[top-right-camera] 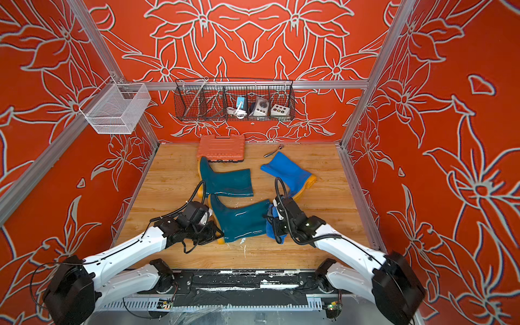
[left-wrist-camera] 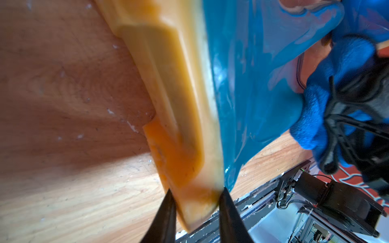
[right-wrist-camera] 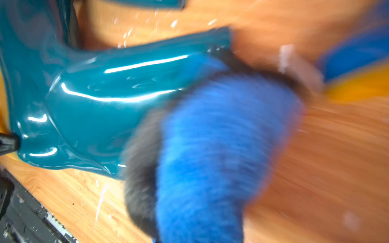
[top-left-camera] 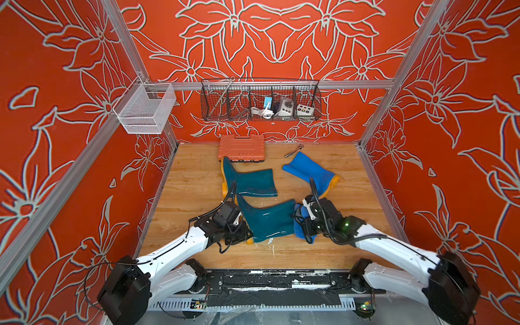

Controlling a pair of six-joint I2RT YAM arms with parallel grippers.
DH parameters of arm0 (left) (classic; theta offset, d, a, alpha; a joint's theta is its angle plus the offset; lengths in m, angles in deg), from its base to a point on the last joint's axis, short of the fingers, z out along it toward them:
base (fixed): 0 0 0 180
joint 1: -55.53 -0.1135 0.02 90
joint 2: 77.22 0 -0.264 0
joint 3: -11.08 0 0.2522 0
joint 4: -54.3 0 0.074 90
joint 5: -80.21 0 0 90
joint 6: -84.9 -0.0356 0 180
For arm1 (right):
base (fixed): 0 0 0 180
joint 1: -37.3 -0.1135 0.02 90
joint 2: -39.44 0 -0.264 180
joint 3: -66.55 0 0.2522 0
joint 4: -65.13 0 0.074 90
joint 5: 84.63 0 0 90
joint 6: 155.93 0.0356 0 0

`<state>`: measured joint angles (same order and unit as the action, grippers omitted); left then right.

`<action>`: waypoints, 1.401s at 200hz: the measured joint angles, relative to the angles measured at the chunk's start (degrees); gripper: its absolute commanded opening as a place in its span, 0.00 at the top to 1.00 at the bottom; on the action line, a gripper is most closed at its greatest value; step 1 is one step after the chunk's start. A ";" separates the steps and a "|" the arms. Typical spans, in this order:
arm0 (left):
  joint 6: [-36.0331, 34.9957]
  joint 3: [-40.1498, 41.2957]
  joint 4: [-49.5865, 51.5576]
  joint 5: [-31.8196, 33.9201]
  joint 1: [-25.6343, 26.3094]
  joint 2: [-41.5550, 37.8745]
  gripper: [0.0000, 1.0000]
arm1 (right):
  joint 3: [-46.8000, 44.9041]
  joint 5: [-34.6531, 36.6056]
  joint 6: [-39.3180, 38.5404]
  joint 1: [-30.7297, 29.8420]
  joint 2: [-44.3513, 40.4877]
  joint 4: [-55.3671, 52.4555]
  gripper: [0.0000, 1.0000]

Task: Wipe the rubber boots with a cloth
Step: Wipe the dirt off the rubber boot.

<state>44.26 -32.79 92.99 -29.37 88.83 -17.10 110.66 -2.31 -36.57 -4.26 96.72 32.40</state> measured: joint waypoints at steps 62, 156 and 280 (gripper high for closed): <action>1.40 -0.74 -1.62 -2.62 -0.31 3.78 1.00 | 14.91 5.97 -1.18 -25.97 20.79 3.48 1.00; 3.63 -5.53 3.37 -10.84 -4.00 4.07 1.00 | -2.38 4.59 0.00 -6.91 0.74 3.96 1.00; 10.47 -5.73 0.48 -23.28 -8.35 2.93 1.00 | -2.80 12.39 -3.89 -8.81 4.24 13.31 1.00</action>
<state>54.73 -38.51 93.47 -52.64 80.48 -14.17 107.86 10.08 -40.46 -13.07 100.96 45.71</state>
